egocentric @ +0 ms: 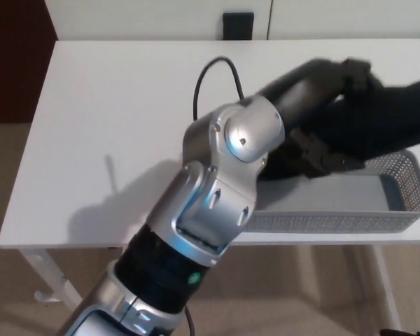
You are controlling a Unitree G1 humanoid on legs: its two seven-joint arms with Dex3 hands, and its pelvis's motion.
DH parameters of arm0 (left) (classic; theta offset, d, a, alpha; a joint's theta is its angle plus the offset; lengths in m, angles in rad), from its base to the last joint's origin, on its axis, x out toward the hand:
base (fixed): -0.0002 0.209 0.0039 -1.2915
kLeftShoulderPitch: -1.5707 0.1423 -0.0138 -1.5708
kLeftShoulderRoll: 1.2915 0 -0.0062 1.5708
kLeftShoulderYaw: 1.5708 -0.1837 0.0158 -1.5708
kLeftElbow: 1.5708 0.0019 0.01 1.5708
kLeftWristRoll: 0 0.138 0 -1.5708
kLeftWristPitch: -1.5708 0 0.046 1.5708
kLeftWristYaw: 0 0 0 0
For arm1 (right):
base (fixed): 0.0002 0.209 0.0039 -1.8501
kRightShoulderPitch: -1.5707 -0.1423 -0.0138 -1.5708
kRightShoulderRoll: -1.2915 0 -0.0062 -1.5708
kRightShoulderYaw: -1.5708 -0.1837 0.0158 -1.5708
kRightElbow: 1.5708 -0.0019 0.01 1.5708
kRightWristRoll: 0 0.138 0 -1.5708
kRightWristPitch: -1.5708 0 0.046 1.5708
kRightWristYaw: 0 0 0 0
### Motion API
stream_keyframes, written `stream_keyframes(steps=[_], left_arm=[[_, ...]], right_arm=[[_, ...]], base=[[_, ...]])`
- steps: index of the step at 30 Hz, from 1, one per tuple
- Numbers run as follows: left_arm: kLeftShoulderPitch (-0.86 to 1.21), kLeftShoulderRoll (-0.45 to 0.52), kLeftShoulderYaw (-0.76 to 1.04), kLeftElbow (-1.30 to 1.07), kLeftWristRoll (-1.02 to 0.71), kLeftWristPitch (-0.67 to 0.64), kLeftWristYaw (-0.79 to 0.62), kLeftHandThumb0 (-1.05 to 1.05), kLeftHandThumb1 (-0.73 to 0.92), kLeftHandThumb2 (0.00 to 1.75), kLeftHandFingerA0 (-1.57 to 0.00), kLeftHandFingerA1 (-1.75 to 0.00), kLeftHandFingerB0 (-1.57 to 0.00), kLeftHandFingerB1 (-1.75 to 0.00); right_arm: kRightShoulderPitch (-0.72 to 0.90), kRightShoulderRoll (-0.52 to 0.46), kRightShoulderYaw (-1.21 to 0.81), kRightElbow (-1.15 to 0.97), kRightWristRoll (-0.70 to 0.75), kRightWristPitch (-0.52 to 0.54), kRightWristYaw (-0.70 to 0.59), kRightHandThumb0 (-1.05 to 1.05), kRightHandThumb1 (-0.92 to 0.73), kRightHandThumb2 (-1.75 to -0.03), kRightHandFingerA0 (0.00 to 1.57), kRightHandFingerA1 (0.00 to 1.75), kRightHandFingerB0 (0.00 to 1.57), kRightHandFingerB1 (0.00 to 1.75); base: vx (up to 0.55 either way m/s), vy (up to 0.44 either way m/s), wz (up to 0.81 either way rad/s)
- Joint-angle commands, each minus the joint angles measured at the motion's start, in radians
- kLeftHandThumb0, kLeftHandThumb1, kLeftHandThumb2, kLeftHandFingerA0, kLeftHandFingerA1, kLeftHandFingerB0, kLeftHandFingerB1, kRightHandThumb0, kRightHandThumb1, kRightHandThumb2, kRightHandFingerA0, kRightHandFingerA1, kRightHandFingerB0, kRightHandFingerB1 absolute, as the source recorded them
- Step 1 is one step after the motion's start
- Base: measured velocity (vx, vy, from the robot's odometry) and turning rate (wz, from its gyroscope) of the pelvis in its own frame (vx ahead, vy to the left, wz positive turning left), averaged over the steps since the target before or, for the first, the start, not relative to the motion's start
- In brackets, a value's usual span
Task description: The robot walk towards a table in front and pick up a black pencil case on the left hand side and put the pencil case into a small container on the right hand side
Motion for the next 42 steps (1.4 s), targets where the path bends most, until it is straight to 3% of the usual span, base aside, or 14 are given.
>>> stream_keyframes(steps=[1,10,11,12,15,16,17,18,19,21,24,25,26,42], left_arm=[[0.001,-0.116,-0.028,0.063,-0.063,0.141,0.043,-0.21,0.69,0.78,-0.95,-1.46,-0.84,-0.97],[0.015,-0.066,-0.063,0.076,-0.104,0.153,0.075,-0.22,0.71,0.75,-0.93,-1.44,-0.83,-0.97],[0.013,-0.052,-0.067,0.074,-0.104,0.152,0.074,-0.21,0.71,0.76,-0.91,-1.43,-0.82,-0.98],[0.014,-0.037,-0.068,0.07,-0.105,0.146,0.078,-0.21,0.71,0.76,-0.93,-1.43,-0.82,-0.99],[0.017,-0.019,-0.065,0.072,-0.113,0.13,0.088,-0.2,0.7,0.76,-0.92,-1.38,-0.83,-0.91],[0.034,-0.014,-0.066,0.066,-0.109,0.095,0.118,-0.24,0.74,0.62,-1.03,-1.19,-0.8,-0.61],[0.033,-0.001,-0.076,0.057,-0.104,0.095,0.11,-0.58,0.58,0.58,-0.55,-0.62,-0.22,-0.29],[0.02,0.029,-0.106,0.043,-0.089,0.105,0.082,-0.72,0.45,0.82,-0.05,-0.33,-0.07,-0.16],[0.008,0.047,-0.127,0.04,-0.078,0.111,0.066,-0.72,0.45,0.82,-0.05,-0.33,-0.07,-0.16],[0.006,0.083,-0.171,0.022,-0.048,0.101,0.07,-0.82,0.49,0.83,0.0,0.0,0.0,0.0],[0.008,0.111,-0.178,0.004,-0.061,0.084,0.076,-0.81,0.45,0.81,0.0,0.0,0.0,0.0],[0.009,0.121,-0.184,0.0,-0.06,0.077,0.077,-0.81,0.45,0.8,0.0,0.0,0.0,0.0],[0.008,0.132,-0.192,-0.003,-0.056,0.073,0.076,-0.82,0.45,0.81,0.0,0.0,0.0,0.0],[0.05,0.244,-0.246,-0.103,-0.049,0.07,0.055,-0.85,0.49,0.86,0.0,0.0,0.0,0.0]], right_arm=[[-0.002,-0.036,0.015,-0.008,-0.038,0.015,-0.011,-0.54,-0.45,-0.79,0.56,0.59,0.34,0.51],[0.007,-0.054,0.034,-0.032,-0.069,0.027,-0.021,-0.53,-0.45,-0.79,0.56,0.59,0.33,0.51],[0.001,-0.059,0.04,-0.028,-0.076,0.022,-0.021,-0.48,-0.57,-0.56,0.63,0.49,0.39,0.42],[-0.002,-0.058,0.041,-0.026,-0.074,0.024,-0.021,-0.53,-0.46,-0.79,0.55,0.59,0.32,0.51],[-0.004,-0.065,0.05,-0.029,-0.088,0.033,-0.029,-0.54,-0.46,-0.8,0.55,0.58,0.33,0.5],[-0.003,-0.07,0.053,-0.037,-0.096,0.047,-0.033,-0.55,-0.46,-0.8,0.54,0.57,0.33,0.51],[-0.002,-0.07,0.054,-0.04,-0.098,0.051,-0.035,-0.54,-0.46,-0.79,0.55,0.57,0.35,0.51],[-0.001,-0.069,0.056,-0.043,-0.101,0.055,-0.04,-0.54,-0.46,-0.8,0.56,0.58,0.35,0.51],[-0.001,-0.069,0.058,-0.044,-0.104,0.056,-0.043,-0.54,-0.46,-0.8,0.56,0.58,0.35,0.51],[0.002,-0.066,0.058,-0.039,-0.101,0.048,-0.046,-0.53,-0.46,-0.79,0.56,0.58,0.34,0.51],[0.0,-0.066,0.058,-0.041,-0.097,0.05,-0.043,-0.54,-0.46,-0.79,0.56,0.58,0.33,0.51],[-0.002,-0.068,0.059,-0.038,-0.102,0.048,-0.046,-0.48,-0.57,-0.56,0.64,0.47,0.4,0.42],[-0.001,-0.069,0.06,-0.041,-0.105,0.052,-0.046,-0.54,-0.46,-0.79,0.56,0.57,0.36,0.51],[0.006,-0.08,0.084,-0.062,-0.127,0.054,-0.035,-0.53,-0.46,-0.79,0.56,0.57,0.37,0.51]], base=[[0.0,0.0,0.0],[0.0,0.0,0.0],[0.0,0.0,0.0],[0.0,0.0,0.0],[0.0,0.0,0.0],[0.0,0.0,0.0],[0.0,0.0,0.0],[0.0,0.0,0.0],[0.0,0.0,0.0],[0.0,0.0,0.0],[0.0,0.0,0.0],[0.0,0.0,0.0],[0.0,0.0,0.0],[0.0,0.0,0.0]])
